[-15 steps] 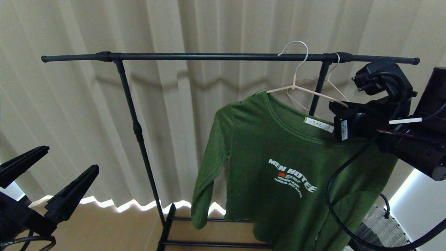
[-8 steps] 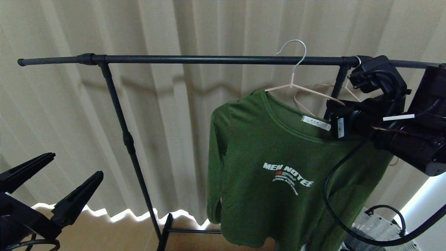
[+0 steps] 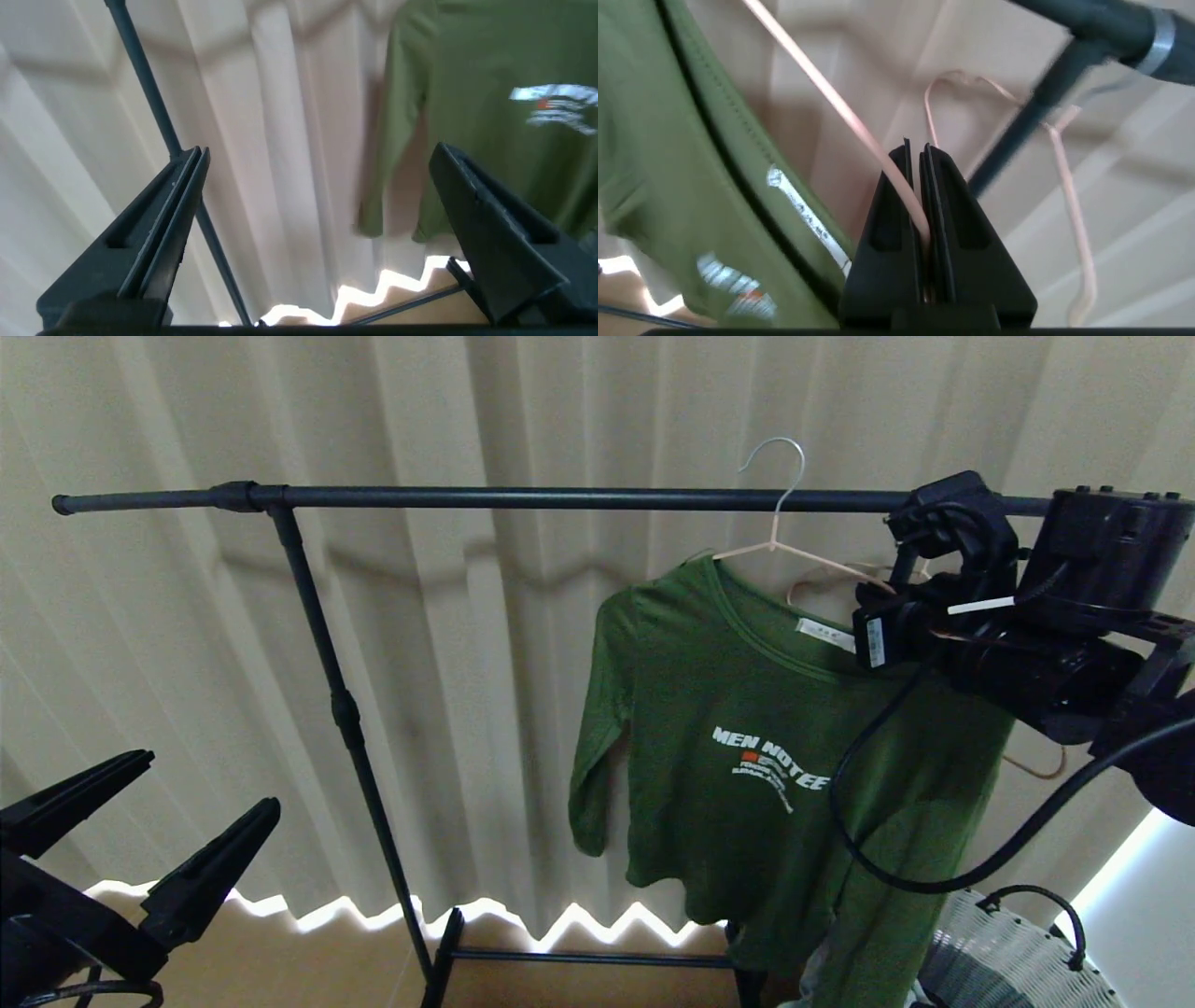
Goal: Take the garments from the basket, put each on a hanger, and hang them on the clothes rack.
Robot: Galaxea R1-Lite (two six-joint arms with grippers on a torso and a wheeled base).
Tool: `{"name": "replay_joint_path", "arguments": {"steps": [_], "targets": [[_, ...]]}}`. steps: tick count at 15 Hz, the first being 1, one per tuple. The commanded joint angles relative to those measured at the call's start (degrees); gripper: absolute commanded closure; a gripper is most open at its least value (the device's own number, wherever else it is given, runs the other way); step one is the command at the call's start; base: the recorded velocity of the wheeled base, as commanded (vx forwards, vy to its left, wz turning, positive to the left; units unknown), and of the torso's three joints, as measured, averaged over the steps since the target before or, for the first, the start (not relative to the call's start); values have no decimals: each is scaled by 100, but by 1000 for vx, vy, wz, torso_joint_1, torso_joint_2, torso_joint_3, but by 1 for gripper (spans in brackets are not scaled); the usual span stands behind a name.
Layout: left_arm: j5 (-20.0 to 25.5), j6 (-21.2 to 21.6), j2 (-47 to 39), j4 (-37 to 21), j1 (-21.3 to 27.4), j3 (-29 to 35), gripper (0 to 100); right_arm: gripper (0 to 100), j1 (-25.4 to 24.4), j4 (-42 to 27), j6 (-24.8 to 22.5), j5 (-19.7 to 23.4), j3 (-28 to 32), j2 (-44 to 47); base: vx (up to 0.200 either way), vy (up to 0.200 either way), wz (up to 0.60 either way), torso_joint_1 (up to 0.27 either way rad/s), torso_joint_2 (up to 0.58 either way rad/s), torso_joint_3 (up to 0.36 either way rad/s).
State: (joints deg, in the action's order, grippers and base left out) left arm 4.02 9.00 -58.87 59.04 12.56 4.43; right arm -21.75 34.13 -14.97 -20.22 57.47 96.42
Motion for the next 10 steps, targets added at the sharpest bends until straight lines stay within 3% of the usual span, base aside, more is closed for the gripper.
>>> {"name": "replay_joint_path", "arguments": {"steps": [1, 10], "targets": [[2, -3, -81, 2, -8, 6, 0, 100, 118, 6, -6, 1, 247, 448, 0, 0, 0, 0, 0, 0], [2, -3, -151, 2, -8, -38, 0, 100, 188, 14, -6, -8, 502, 844, 0, 0, 0, 0, 0, 0]]}}
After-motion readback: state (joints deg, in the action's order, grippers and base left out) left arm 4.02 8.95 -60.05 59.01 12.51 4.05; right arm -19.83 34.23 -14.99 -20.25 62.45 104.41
